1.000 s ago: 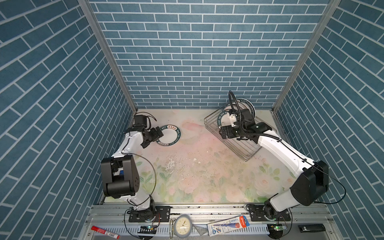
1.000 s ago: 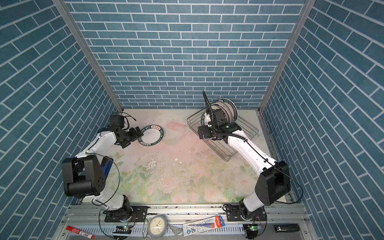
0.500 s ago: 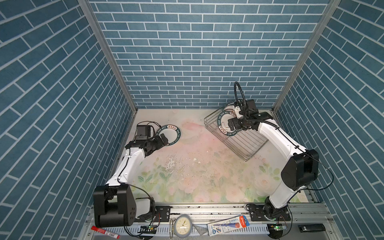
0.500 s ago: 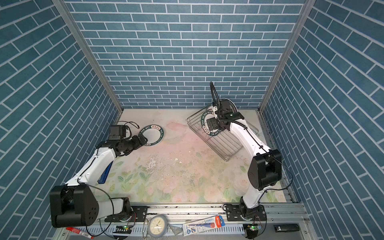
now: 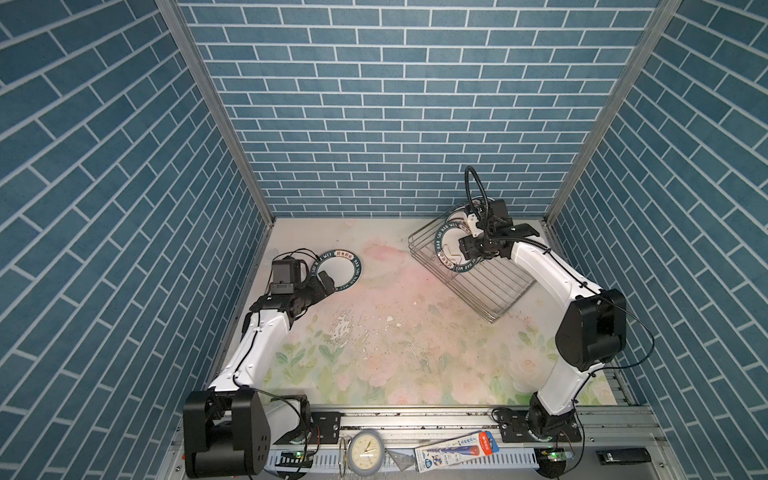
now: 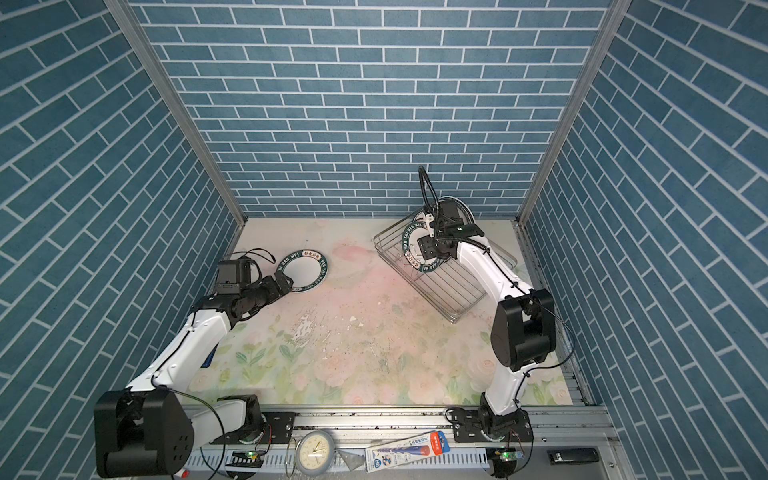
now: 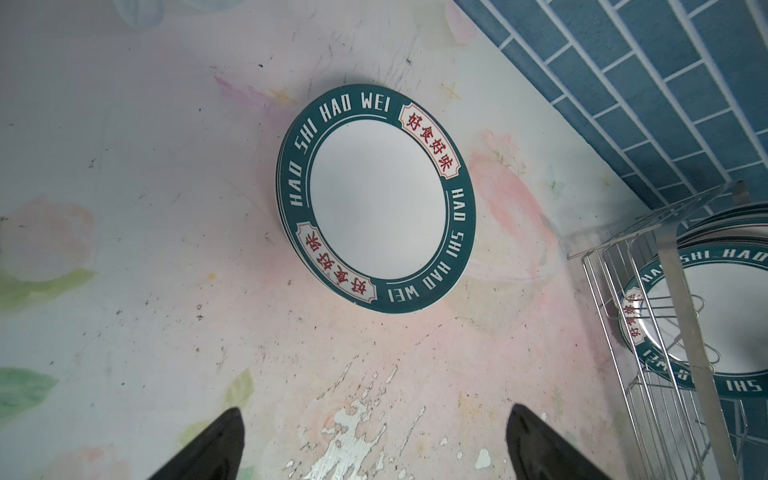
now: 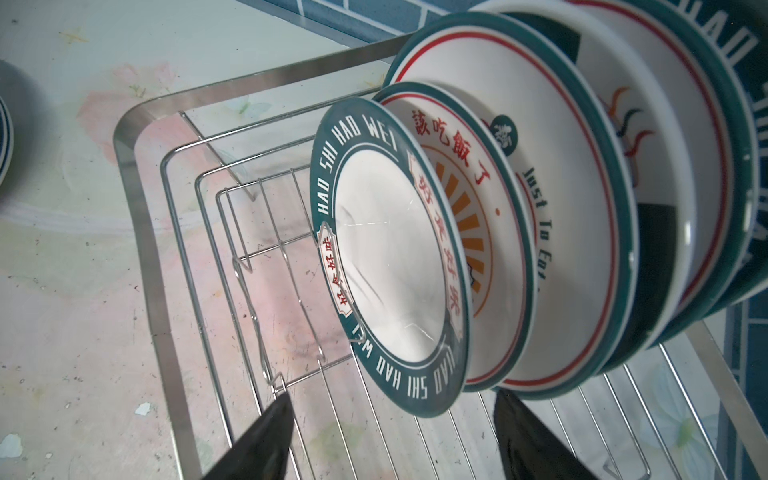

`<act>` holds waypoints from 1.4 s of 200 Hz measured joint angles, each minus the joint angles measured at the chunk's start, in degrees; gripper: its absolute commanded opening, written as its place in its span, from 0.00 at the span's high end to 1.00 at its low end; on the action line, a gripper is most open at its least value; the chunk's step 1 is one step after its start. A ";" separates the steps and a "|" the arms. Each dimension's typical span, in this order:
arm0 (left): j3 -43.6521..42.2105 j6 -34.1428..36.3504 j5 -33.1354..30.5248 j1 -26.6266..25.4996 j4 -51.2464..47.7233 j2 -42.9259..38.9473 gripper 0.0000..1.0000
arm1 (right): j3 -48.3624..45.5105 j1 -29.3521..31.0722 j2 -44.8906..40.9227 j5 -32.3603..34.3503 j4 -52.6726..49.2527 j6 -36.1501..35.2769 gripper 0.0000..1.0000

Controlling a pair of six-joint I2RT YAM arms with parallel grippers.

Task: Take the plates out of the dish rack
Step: 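Open the left gripper and draw it back while the right reaches into the rack, then grip the outermost green-rimmed plate in the rack with the right gripper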

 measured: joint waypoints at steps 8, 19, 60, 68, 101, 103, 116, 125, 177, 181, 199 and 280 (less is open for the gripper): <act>0.00 0.00 -0.04 0.00 0.24 0.00 0.01 | 0.02 -0.11 0.50 -0.02 0.31 -0.11 0.33; -0.02 0.00 -0.20 0.00 0.63 0.07 0.01 | 0.02 -0.28 1.29 -0.04 0.57 -0.31 0.33; -0.33 -0.24 -0.20 0.00 2.19 1.53 0.01 | 0.20 -0.90 3.17 -0.11 0.87 -0.33 0.35; -0.33 -0.22 -0.20 0.00 2.19 1.88 0.01 | 0.46 -1.07 3.52 -0.22 0.87 -0.35 0.35; -0.33 -0.22 -0.20 0.00 2.19 2.10 0.01 | 0.76 -1.62 4.66 -0.46 1.38 -0.66 0.45; -0.33 -0.22 -0.20 0.00 2.19 2.10 0.01 | 0.76 -1.66 4.72 -0.50 1.40 -0.74 0.45; -0.33 -0.22 -0.20 0.00 2.21 2.10 0.01 | 0.76 -1.84 5.14 -0.63 1.77 -1.01 0.51; -0.33 -0.22 -0.20 0.00 2.19 2.10 0.01 | 0.76 -1.95 5.44 -0.74 2.16 -1.57 0.57; -0.85 -0.83 -0.20 0.00 3.34 2.49 0.01 | 0.68 -2.86 6.34 -2.56 5.79 -2.89 0.60; -0.90 -0.83 -0.22 0.00 3.37 2.60 0.01 | 0.63 -2.93 6.34 -2.75 6.12 -3.04 0.60; -1.03 -0.85 -0.22 0.00 3.39 3.02 0.01 | 0.39 -2.99 6.36 -3.58 8.09 -3.41 0.62; -1.07 -0.81 -0.90 0.00 3.41 2.84 0.01 | -1.75 -3.08 6.36 -5.27 12.94 -4.07 0.80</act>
